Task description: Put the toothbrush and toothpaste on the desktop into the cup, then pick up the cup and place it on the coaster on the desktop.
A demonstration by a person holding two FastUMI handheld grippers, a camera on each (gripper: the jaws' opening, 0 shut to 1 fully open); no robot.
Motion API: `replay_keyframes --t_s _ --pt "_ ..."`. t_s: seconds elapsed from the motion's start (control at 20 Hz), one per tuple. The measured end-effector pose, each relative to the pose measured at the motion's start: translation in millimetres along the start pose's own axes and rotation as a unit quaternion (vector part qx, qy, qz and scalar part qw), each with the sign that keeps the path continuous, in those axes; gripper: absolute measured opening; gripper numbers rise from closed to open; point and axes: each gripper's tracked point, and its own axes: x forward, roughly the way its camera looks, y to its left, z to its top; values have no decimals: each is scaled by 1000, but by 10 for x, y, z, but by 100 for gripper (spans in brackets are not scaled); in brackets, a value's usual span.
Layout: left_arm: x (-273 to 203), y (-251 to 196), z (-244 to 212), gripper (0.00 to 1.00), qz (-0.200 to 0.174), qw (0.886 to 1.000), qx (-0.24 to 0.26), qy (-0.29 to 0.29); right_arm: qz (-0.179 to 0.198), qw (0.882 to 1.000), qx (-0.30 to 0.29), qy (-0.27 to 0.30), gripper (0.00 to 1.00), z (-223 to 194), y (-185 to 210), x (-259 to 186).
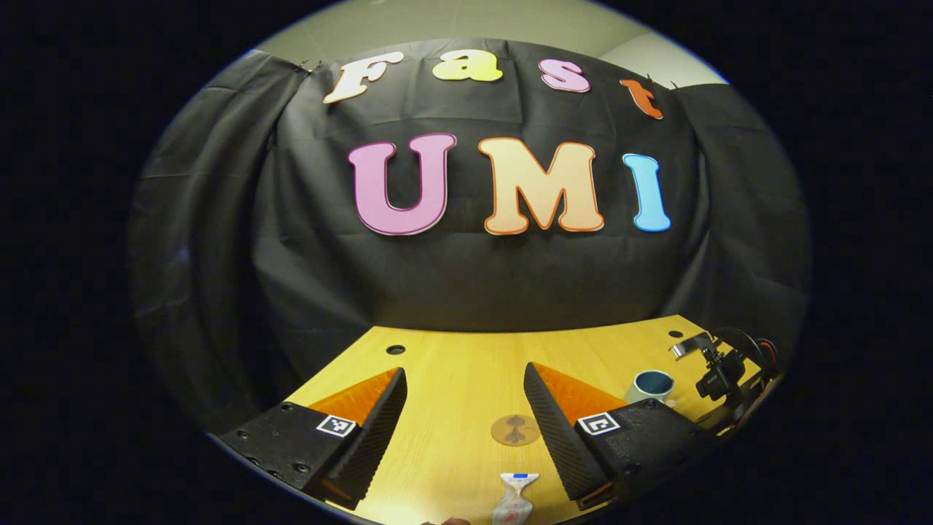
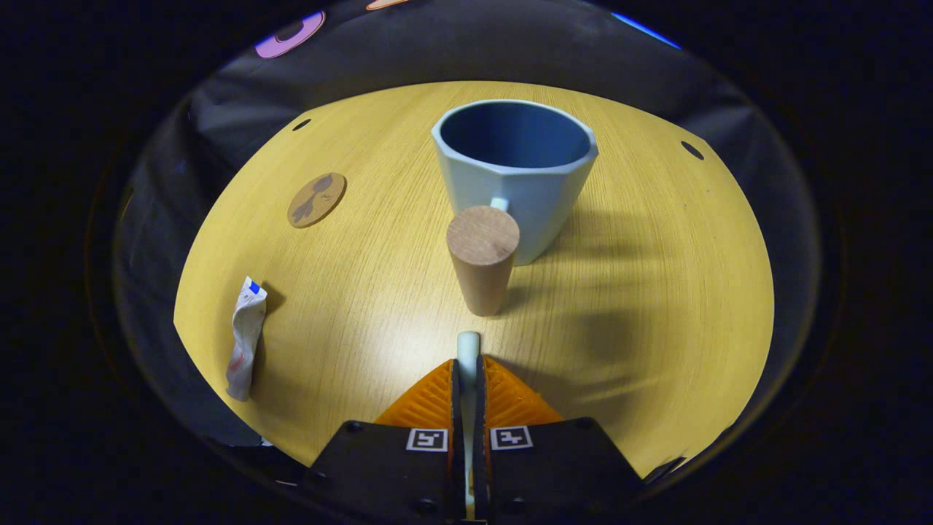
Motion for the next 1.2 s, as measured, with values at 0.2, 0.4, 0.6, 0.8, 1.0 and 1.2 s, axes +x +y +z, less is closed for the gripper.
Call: replay_keyframes --t_s 0.2,0.4,0.6,0.8,1.0,1.2 --pt "14 -149 -420 94 -25 998 -5 56 3 1000 -2 -2 7 6 7 -6" --pt "27 -263 -751 94 -45 994 -4 100 3 1000 -3 -7 7 -2 3 -3" --pt "45 -362 -1149 95 -63 985 -1 159 4 1000 -3 -8 7 4 3 2" --pt "-30 -447 -1519 95 -79 973 -7 217 5 1000 -2 -11 7 1 6 0" --pt "-79 -477 -1806 95 -86 962 0 261 5 1000 -2 -13 7 0 7 2" --pt "-113 -501 -2033 95 -87 951 4 297 6 1000 0 -16 7 0 4 2"
